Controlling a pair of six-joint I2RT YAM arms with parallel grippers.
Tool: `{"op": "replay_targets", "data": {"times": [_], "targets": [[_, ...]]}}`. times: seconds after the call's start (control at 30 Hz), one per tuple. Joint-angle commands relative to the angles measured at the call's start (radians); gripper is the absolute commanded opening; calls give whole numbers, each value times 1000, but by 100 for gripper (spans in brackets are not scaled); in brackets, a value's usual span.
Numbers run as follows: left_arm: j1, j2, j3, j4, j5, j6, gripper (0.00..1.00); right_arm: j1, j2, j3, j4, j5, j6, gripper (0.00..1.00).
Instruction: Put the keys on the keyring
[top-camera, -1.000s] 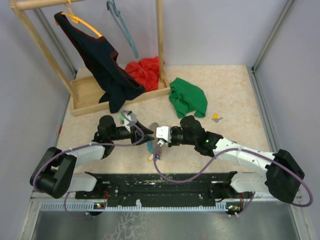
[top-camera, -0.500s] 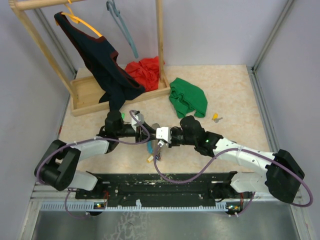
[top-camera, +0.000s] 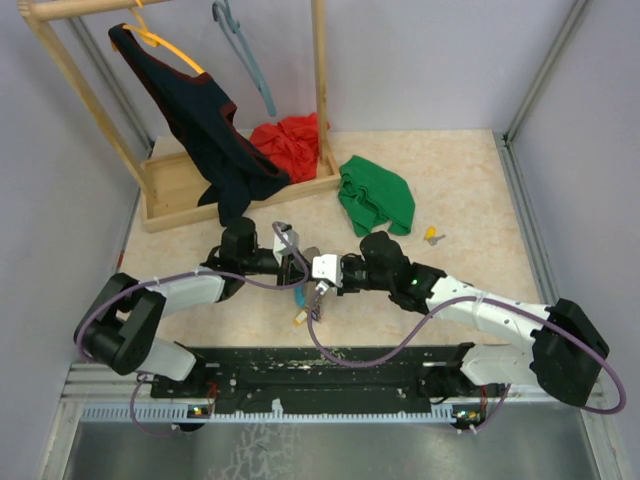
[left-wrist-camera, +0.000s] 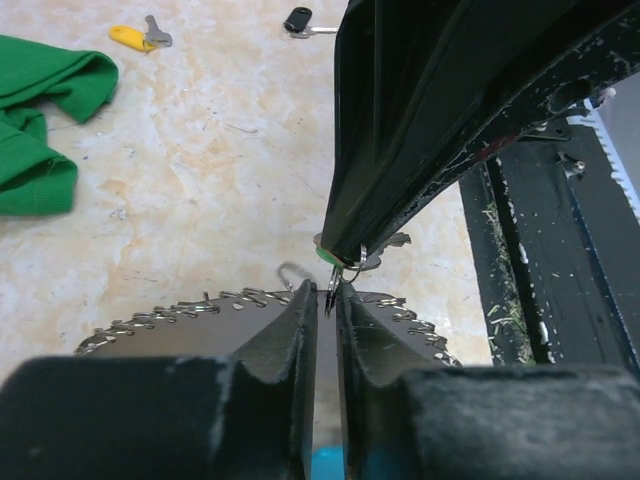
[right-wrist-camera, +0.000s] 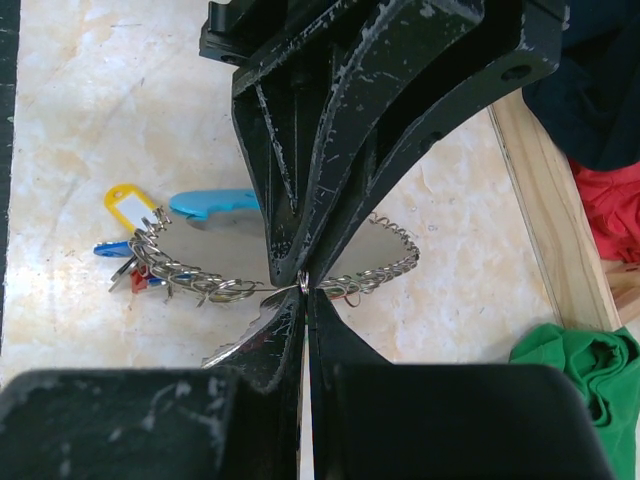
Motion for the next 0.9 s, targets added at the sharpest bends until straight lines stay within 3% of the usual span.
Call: {"op": "replay_targets", "data": {"times": [0.0, 0.1, 0.47, 0.87], "targets": [[-11, 15, 37, -53, 25, 39, 12, 9, -33, 66, 56, -19, -4, 0], [-12, 3, 34, -75, 5, 53, 0, 9, -54, 49, 66, 16, 5, 0], [19, -64, -6, 2, -50, -66, 0, 9, -135, -83, 136, 111, 83, 0], [19, -100, -59, 147, -82, -185, 1, 9, -85, -124, 234, 15, 138, 0]]}}
